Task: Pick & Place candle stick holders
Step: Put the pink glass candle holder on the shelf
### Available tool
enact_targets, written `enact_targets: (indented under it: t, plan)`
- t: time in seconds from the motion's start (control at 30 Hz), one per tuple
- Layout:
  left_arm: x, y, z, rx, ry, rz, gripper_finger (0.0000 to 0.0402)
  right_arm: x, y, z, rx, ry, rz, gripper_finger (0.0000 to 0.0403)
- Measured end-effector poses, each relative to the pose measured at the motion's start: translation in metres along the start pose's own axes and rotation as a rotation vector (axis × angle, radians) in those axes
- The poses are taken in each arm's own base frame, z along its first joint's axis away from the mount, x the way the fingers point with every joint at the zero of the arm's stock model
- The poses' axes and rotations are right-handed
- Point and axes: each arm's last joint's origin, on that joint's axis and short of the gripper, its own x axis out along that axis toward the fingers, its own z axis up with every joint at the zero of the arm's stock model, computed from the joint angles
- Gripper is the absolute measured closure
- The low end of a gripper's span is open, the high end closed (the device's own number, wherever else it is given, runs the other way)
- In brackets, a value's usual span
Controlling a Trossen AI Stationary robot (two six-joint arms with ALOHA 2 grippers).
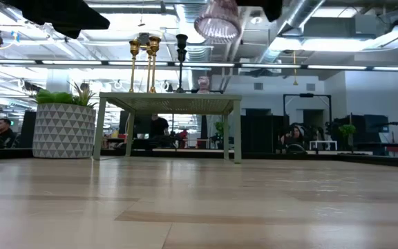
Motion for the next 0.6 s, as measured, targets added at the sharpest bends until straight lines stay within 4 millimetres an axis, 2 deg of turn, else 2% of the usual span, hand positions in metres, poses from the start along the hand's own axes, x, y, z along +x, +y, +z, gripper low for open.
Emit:
enact_targets:
  t: [0.17,0.3,0.5,0.6]
  plan:
    - [0.0,0.0,-0.001,0.008,0.009,0.0,0.0395,0.011,-0.036,0.033,-0.002,0.042,-0.039,0.0265]
    - [0.0,0.0,-0.001,0.009,0.009,0.001,0.0394,0.026,-0.061,0.05,-0.03,0.058,-0.036,0.0281]
    - [0.0,0.0,-0.001,0.011,0.011,0.001,0.0395,0.046,-0.104,0.065,-0.02,0.058,-0.071,0.0282]
    - [0.0,0.0,-0.002,0.012,0.012,0.0,0.0393,0.057,-0.127,0.06,0.001,0.102,-0.093,0.0273]
